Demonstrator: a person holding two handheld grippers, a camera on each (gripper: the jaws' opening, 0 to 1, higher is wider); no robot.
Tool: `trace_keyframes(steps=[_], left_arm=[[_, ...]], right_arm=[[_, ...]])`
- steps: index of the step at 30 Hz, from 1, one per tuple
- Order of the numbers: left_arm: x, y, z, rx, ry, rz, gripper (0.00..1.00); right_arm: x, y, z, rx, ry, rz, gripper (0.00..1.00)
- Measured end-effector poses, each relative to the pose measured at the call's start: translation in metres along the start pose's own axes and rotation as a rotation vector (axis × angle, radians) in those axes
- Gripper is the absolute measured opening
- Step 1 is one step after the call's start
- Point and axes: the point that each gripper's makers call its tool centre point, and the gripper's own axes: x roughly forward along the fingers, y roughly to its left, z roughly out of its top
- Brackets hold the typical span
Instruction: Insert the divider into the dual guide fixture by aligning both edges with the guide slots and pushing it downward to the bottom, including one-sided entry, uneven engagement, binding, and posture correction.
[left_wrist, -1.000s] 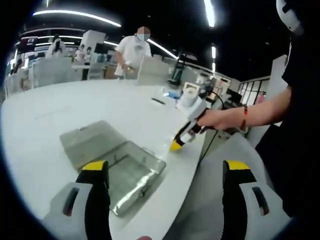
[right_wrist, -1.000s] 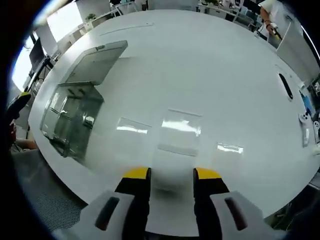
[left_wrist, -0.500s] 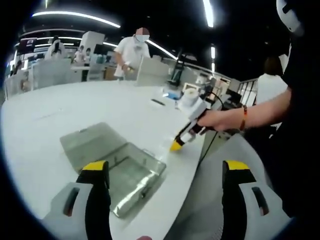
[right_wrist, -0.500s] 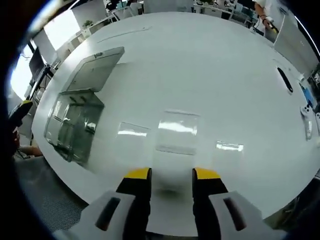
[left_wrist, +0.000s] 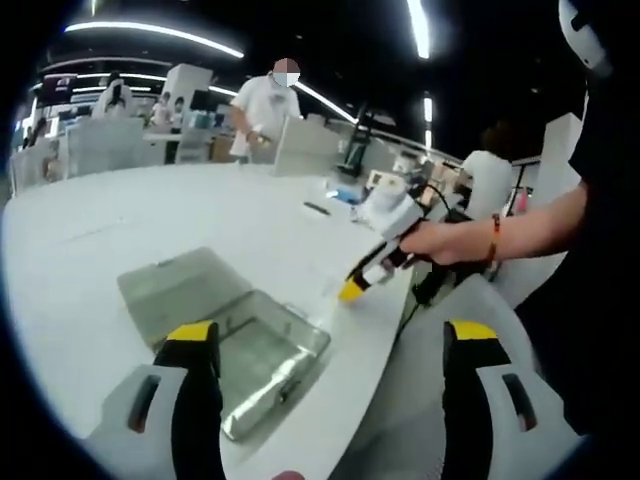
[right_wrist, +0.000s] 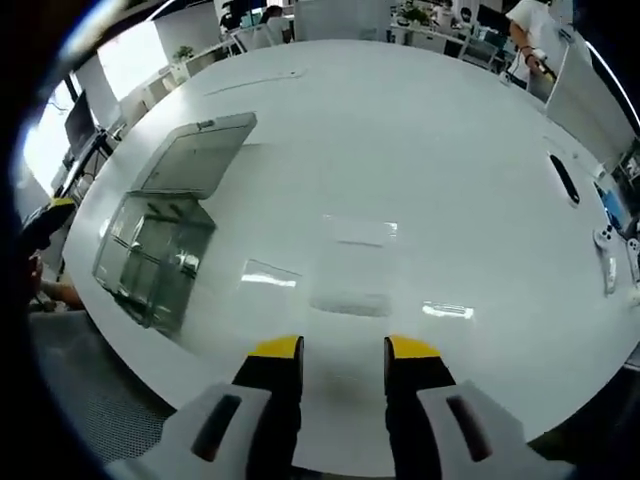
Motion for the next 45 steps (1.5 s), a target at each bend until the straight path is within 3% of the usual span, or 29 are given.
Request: trace_keyframes(steps=[22,45], left_arm=[[0.022,-0.007,0.021,-0.027,-0.059,-0.019,0.9],[0.032,-0.002,0.017,-0.086,-0.039,0.0,0.85]], right_arm=[[-0.016,0.007,0.016,-0.045,-0.072,0.031,0.28],[-0.036,0.021,0.036,-0.097,-0.142,0.061,0.28]])
